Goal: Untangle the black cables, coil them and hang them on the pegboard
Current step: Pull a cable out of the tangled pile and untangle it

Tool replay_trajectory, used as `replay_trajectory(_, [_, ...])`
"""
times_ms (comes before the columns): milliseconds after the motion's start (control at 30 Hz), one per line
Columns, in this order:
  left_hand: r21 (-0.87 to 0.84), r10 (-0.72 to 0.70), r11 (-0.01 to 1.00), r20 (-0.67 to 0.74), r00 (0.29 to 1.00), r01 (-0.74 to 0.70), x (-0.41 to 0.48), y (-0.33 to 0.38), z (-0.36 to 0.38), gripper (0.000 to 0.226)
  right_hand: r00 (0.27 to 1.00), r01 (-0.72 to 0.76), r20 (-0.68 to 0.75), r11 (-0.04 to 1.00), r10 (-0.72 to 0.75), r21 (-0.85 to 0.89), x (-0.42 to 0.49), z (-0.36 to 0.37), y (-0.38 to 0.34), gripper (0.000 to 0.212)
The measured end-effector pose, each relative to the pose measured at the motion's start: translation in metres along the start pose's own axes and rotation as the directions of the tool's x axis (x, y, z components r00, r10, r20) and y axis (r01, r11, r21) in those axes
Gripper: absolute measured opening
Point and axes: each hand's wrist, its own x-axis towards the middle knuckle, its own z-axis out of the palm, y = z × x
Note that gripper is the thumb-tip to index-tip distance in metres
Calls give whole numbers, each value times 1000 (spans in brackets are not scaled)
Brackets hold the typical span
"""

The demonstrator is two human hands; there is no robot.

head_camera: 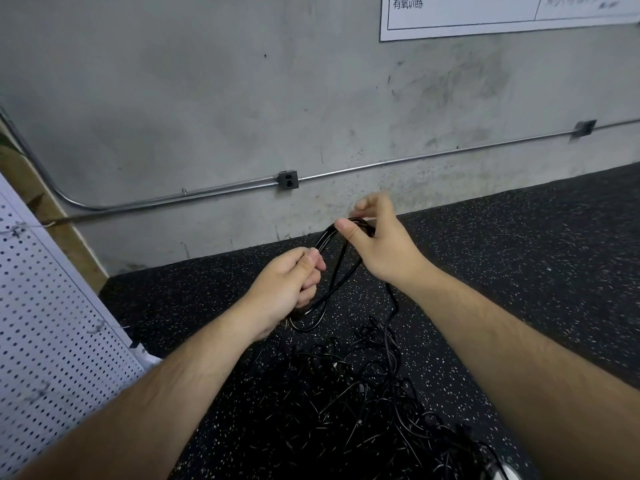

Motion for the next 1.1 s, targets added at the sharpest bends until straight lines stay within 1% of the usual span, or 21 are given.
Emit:
replay_trajectory(67, [-44,4,999,12,1000,-4,-2,2,-1,30,990,-54,131,996,45,68,-5,0,2,36])
replay_trajectory(100, [-64,3,998,16,1000,-2,-3,2,-2,29,980,-109,178,987,87,119,-8,-1,2,36])
replay_trajectory(133, [-85,-3,996,23,1000,5,-4,2,-2,28,969,-166,212,971,129,170,-10,-1,3,38])
replay_trajectory(167, [-104,-13,994,37,999,17,-5,2,-2,26,961,-201,228,962,157,185,-11,0,3,40])
replay_trajectory(233, [-141,-43,988,96,994,57,-7,2,-4,21,964,-189,210,978,166,94,-10,2,3,44])
replay_trajectory(267, [-163,-59,983,145,988,83,-8,4,-6,17,969,-171,197,982,153,83,-9,5,3,42])
replay_trajectory(300, [-187,-73,976,202,977,111,-9,5,-8,14,973,-164,184,979,140,120,-8,8,2,38])
replay_trajectory(367, [-193,-99,967,309,946,165,-12,11,-12,14,982,-162,141,948,128,272,-4,13,1,35])
replay_trajectory(433, [-151,-123,969,386,914,194,-16,14,-11,19,984,-175,118,880,136,443,0,15,-1,33])
replay_trajectory(467, [-133,-131,971,407,904,201,-17,15,-9,20,983,-182,118,851,142,492,1,14,-3,31])
replay_trajectory(500, [-102,-139,975,411,901,197,-17,14,-7,20,982,-187,115,843,149,505,2,13,-4,30])
replay_trajectory(567, [19,-134,990,377,916,137,-15,11,-5,20,983,-180,115,850,141,495,2,10,-4,30])
replay_trajectory(633, [90,-133,990,369,920,107,-16,10,-8,18,980,-176,164,858,109,483,2,9,-2,34])
replay_trajectory(700, [4,-146,988,363,920,154,-19,12,-10,20,971,-158,234,882,57,443,1,10,0,36])
replay_trajectory(800, [-233,-103,956,308,946,180,-17,20,-6,36,952,-75,304,946,-26,316,-1,14,-1,38])
replay_trajectory(833, [-309,-103,931,282,954,192,-14,21,-6,42,937,-68,345,950,-44,305,-3,16,-3,37])
replay_trajectory(867, [-364,-106,910,257,961,198,-11,23,-6,46,915,-86,399,937,-60,337,-5,20,-5,36])
replay_trajectory(900, [-385,-109,902,235,966,195,-8,23,-7,47,896,-93,437,927,-81,364,-7,23,-6,35])
replay_trajectory(933, [-377,-112,906,220,969,190,-7,22,-8,45,892,-76,441,932,-95,354,-7,25,-6,35])
replay_trajectory(1033, [-313,-107,935,201,974,168,-6,19,-10,32,922,7,378,977,-89,213,-6,26,-1,32])
replay_trajectory(1100, [-339,-85,931,164,983,137,-5,20,-10,28,933,-41,357,973,-44,228,-8,27,0,26])
